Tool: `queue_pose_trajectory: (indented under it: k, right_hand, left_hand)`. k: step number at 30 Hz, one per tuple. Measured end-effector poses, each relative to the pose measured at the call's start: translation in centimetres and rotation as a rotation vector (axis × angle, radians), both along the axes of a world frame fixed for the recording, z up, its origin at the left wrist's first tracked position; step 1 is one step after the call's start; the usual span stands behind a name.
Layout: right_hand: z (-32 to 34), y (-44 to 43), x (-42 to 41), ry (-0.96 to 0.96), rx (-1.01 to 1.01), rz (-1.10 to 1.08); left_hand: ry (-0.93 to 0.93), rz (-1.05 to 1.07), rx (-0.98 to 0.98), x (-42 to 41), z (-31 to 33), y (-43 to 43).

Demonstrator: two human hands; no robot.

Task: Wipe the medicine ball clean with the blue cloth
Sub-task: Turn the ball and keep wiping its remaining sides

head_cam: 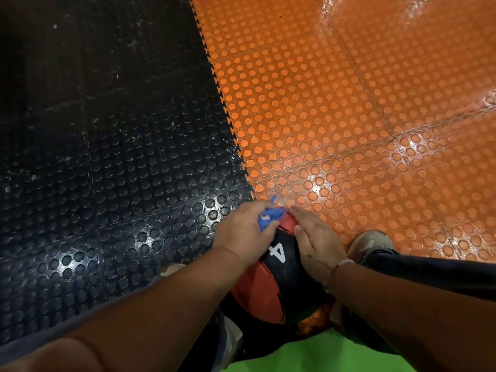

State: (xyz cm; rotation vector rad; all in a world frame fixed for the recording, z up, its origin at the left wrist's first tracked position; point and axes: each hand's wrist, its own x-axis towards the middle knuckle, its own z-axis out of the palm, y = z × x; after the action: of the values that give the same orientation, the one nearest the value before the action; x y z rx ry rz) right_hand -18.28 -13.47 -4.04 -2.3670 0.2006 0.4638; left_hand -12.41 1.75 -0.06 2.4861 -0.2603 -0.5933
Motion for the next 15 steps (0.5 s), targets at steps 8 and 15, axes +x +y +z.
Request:
queue_pose_trajectory:
  k: [8,15]
  right_hand:
    - [0.2,0.8,0.2,0.027,-0.088,0.067]
    - [-0.3,0.4,0.0,0.003,-0.029,0.074]
  left_hand:
    - [0.113,0.081,0.212,2.3,0.3,-0.7]
    - [0.247,0.149,0.194,3.1,-0.2,-1.2]
